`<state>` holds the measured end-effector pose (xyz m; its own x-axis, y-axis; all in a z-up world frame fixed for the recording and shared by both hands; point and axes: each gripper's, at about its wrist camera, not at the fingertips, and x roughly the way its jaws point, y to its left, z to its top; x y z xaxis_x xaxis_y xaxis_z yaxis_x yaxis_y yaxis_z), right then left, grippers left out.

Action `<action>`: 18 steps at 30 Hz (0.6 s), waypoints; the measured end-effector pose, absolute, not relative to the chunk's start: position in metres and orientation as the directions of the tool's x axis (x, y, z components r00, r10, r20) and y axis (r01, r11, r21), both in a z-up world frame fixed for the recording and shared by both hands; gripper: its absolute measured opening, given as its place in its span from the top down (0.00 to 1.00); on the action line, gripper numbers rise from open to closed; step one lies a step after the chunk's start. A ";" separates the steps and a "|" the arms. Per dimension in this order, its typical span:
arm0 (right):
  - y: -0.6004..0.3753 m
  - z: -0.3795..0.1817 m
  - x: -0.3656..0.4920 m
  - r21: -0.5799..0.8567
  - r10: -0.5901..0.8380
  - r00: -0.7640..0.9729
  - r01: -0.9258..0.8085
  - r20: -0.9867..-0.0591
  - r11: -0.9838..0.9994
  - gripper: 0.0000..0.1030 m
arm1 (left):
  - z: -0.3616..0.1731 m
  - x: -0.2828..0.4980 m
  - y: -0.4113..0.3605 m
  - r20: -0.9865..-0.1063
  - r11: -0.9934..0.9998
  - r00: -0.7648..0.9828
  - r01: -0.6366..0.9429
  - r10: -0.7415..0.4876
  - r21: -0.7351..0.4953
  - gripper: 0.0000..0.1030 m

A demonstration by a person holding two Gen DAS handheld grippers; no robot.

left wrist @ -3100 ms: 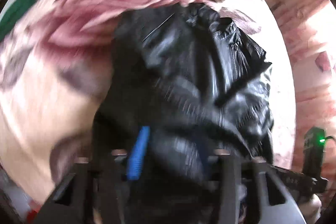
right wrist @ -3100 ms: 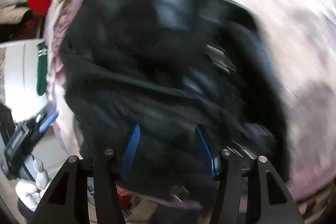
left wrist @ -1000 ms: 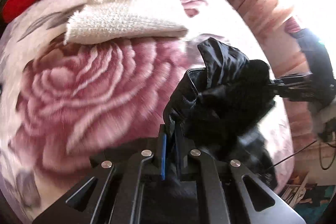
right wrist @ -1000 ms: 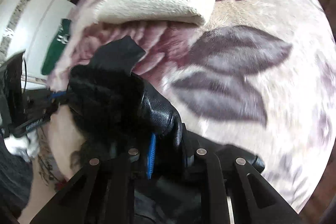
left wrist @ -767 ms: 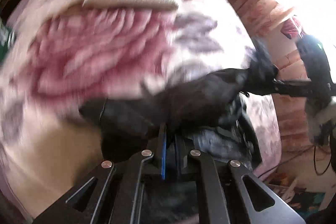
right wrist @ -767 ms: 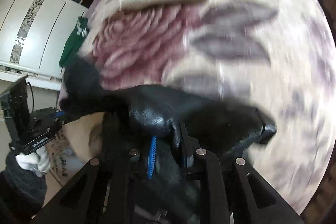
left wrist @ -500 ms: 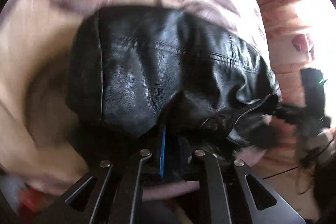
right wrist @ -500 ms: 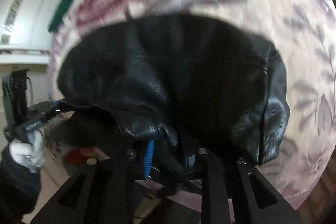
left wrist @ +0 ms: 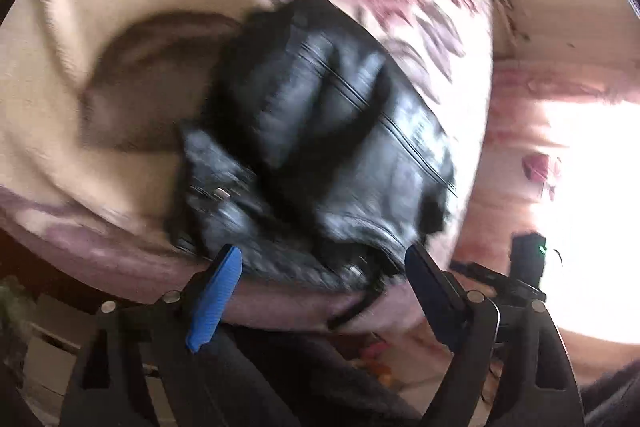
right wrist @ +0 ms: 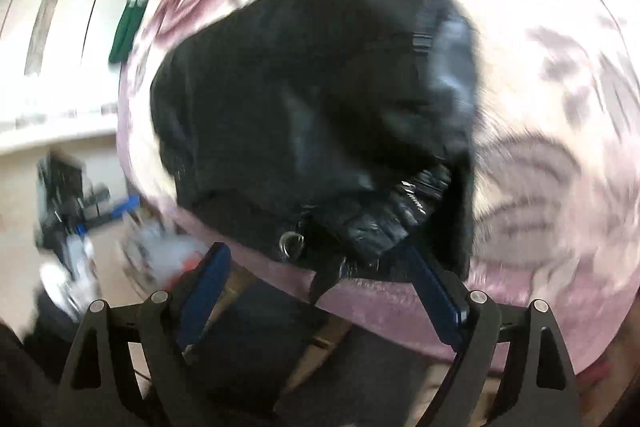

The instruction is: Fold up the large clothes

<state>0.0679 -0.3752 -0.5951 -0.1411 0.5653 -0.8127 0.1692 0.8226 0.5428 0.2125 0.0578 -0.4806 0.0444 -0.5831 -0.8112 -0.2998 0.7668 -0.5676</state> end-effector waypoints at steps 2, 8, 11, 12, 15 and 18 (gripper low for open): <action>-0.395 -0.604 0.067 0.552 0.595 -0.084 0.290 -0.799 0.782 0.12 | -0.490 0.227 0.067 -0.833 0.773 0.086 -0.330 -0.546 -0.541 0.19; -0.449 -0.651 0.063 0.580 0.620 0.161 0.586 -0.768 0.565 0.14 | -0.549 0.284 0.068 -0.843 0.767 0.115 -0.363 -0.526 -0.528 0.22; -0.449 -0.661 0.075 0.646 0.636 0.266 0.583 -0.725 0.493 0.52 | -0.566 0.308 0.057 -0.867 0.798 0.120 -0.346 -0.484 -0.494 0.77; -0.446 -0.663 0.080 0.640 0.623 0.268 0.577 -0.735 0.507 0.71 | -0.565 0.313 0.051 -0.875 0.816 0.128 -0.319 -0.466 -0.482 0.86; -0.439 -0.655 0.096 0.650 0.578 0.329 0.547 -0.747 0.528 0.87 | -0.559 0.329 0.049 -0.888 0.852 0.194 -0.257 -0.417 -0.457 0.91; -0.437 -0.639 0.114 0.641 0.506 0.395 0.508 -0.767 0.575 0.89 | -0.562 0.344 0.058 -0.871 0.838 0.236 -0.255 -0.430 -0.483 0.92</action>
<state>0.1142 -0.4366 -0.6394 0.3952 0.5059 -0.7667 0.5080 0.5751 0.6413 0.3441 0.0576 -0.5620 0.2356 -0.4303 -0.8714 -0.2552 0.8378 -0.4827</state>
